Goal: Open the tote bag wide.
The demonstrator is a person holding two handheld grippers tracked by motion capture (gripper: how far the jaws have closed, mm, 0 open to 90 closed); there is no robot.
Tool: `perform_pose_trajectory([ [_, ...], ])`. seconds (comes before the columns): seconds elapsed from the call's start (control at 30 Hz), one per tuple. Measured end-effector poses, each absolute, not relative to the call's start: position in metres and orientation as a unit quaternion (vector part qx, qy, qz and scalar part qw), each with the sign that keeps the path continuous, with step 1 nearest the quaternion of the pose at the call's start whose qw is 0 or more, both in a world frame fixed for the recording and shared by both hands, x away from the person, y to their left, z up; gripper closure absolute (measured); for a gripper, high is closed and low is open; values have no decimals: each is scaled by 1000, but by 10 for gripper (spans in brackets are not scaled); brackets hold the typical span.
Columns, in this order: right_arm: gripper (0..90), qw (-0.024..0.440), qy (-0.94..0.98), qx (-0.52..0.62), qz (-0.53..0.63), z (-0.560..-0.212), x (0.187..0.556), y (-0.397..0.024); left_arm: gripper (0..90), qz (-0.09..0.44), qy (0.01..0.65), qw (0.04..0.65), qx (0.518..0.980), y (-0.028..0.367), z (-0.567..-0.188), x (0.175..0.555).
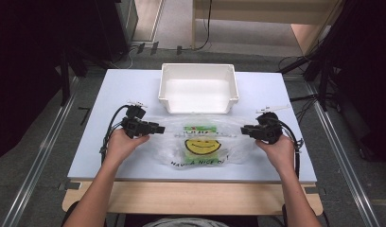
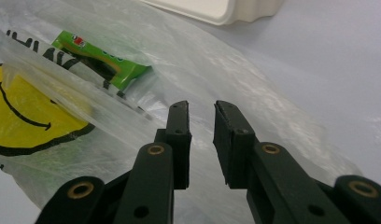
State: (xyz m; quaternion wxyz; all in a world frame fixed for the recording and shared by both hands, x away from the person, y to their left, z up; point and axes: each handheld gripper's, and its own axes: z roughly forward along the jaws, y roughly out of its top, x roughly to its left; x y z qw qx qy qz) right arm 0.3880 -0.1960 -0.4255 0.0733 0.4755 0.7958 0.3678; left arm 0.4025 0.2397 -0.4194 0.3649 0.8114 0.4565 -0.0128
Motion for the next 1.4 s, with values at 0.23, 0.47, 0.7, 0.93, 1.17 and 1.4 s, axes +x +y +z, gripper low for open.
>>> perform_pose_trajectory([
  [0.23, 801, 69, 807, 459, 365, -424, 391, -177, 522, -26, 446, 352, 823, 230, -420, 405],
  [0.47, 850, 51, 815, 447, 366, -422, 396, -158, 566, -27, 429, 363, 826, 223, -419, 406],
  [0.7, 900, 27, 817, 437, 374, -420, 403, -143, 815, -42, 432, 363, 825, 217, -416, 406],
  [0.93, 900, 23, 832, 414, 368, -420, 406, -123, 900, -30, 412, 366, 834, 200, -410, 410],
  [1.17, 900, 10, 842, 406, 356, -430, 408, -105, 900, -19, 413, 356, 838, 194, -421, 414],
  [1.4, 900, 19, 848, 394, 355, -427, 415, -91, 900, -23, 408, 351, 842, 188, -426, 412],
])
